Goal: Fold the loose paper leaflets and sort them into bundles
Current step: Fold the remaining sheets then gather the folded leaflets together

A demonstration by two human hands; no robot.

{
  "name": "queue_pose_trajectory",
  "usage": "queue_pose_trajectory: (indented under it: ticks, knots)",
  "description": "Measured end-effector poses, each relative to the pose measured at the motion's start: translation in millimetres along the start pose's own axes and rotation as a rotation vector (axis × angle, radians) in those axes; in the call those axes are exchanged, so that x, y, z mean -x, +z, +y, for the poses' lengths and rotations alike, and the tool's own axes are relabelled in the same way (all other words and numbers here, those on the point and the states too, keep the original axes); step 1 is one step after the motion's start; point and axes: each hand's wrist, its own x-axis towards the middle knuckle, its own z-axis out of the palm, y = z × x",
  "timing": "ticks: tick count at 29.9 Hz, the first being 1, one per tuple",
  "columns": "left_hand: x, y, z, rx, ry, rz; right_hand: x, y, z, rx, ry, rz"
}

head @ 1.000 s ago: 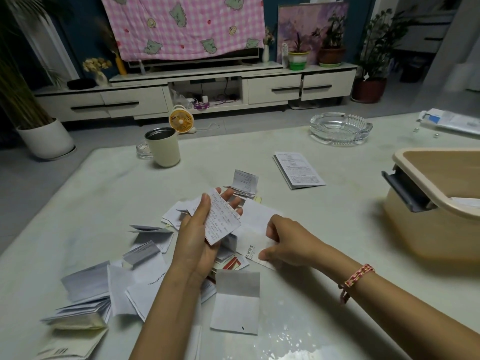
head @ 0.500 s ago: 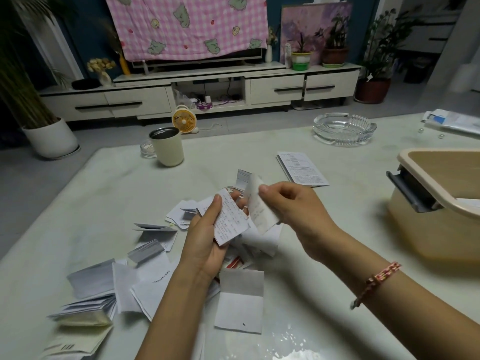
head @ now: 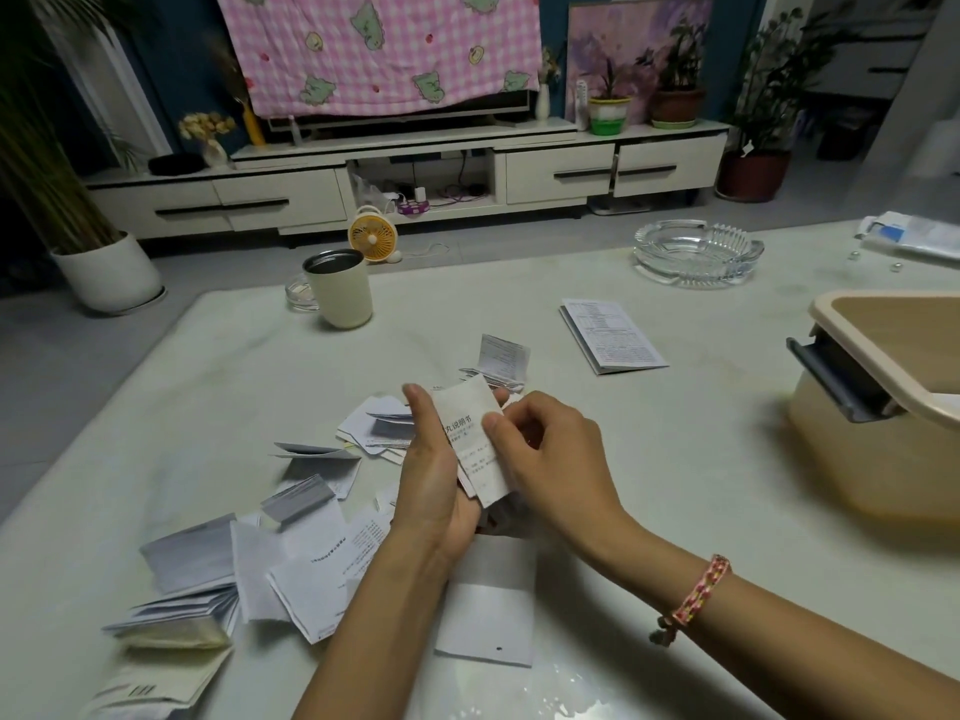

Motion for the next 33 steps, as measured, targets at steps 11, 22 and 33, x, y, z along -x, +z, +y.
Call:
queue_pose_trajectory:
  ticks: [11, 22, 33]
  knots:
    - [3, 5, -1, -0.047, 0.166, -0.029, -20, -16, 7, 0.172, -0.100, 0.099]
    - [-1, -7, 16, 0.009, 0.196, -0.036, -37, -24, 48, 0.582, 0.027, -0.323]
    - [2, -11, 25, 0.136, 0.052, -0.091, -40, -38, 46, 0.133, 0.100, -0.006]
